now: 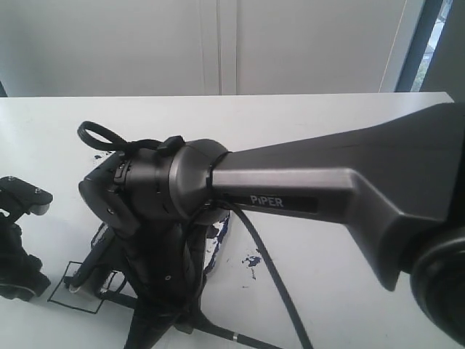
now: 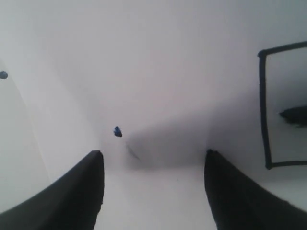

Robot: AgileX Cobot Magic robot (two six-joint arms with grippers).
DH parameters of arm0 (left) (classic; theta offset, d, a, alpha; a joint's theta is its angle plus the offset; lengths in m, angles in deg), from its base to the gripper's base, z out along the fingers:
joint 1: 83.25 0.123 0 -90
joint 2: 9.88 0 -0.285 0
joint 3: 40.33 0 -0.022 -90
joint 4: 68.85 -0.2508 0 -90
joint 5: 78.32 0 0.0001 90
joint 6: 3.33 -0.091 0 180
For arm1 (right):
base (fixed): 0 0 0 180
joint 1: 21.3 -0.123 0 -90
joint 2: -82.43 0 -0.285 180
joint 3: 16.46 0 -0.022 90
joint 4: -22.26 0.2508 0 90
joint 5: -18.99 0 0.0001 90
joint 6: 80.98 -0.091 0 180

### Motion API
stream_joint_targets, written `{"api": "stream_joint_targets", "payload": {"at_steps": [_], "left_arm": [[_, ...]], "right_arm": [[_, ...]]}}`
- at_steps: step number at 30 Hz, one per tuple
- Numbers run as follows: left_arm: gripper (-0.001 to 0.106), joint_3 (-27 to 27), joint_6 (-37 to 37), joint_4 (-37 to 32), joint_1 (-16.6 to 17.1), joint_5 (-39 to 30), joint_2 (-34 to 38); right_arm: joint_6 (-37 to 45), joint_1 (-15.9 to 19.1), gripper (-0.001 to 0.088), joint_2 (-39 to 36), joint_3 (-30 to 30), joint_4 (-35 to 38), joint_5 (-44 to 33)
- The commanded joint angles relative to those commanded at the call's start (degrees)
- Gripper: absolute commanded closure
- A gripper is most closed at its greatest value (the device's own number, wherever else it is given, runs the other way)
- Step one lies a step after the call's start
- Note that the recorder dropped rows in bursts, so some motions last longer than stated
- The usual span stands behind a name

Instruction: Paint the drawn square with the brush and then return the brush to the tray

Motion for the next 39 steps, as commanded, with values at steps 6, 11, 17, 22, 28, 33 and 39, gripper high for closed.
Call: {"api": "stream_joint_targets", "payload": {"at_steps": [6,11,17,22,28,33,39], "left_arm": [[0.039,0.0,0.0,0.0,0.0,0.0,0.0],[0.039,0.0,0.0,0.0,0.0,0.1,0.0],[0.039,0.0,0.0,0.0,0.0,0.1,0.0],[0.039,0.0,0.0,0.0,0.0,0.0,0.0],[0.038,0.0,0.0,-0.8,0.0,-1.5,0.0],[0.038,0.0,2.2,-4.5,0.0,-1.8,-2.2],[0.038,0.0,2.2,-5.8,0.1,-1.6,-6.7]], "right_arm": [[-1.8,0.0,0.0868,-0.5,0.0,-2.2,0.2],[-5.3,0.0,0.0868,-0.5,0.0,-6.9,1.8],[-5.4,-0.4,0.0868,-0.5,0.0,-5.9,1.7],[-3.0,-3.9,0.0868,-0.5,0.0,-6.0,0.2],[-9.5,-7.1,0.0868,-0.5,0.0,-22.7,0.0],[-10.7,-9.7,0.0868,-0.5,0.0,-29.8,0.0],[-13.5,-12.9,0.0868,-0.5,0.2,-38.0,0.0]]}}
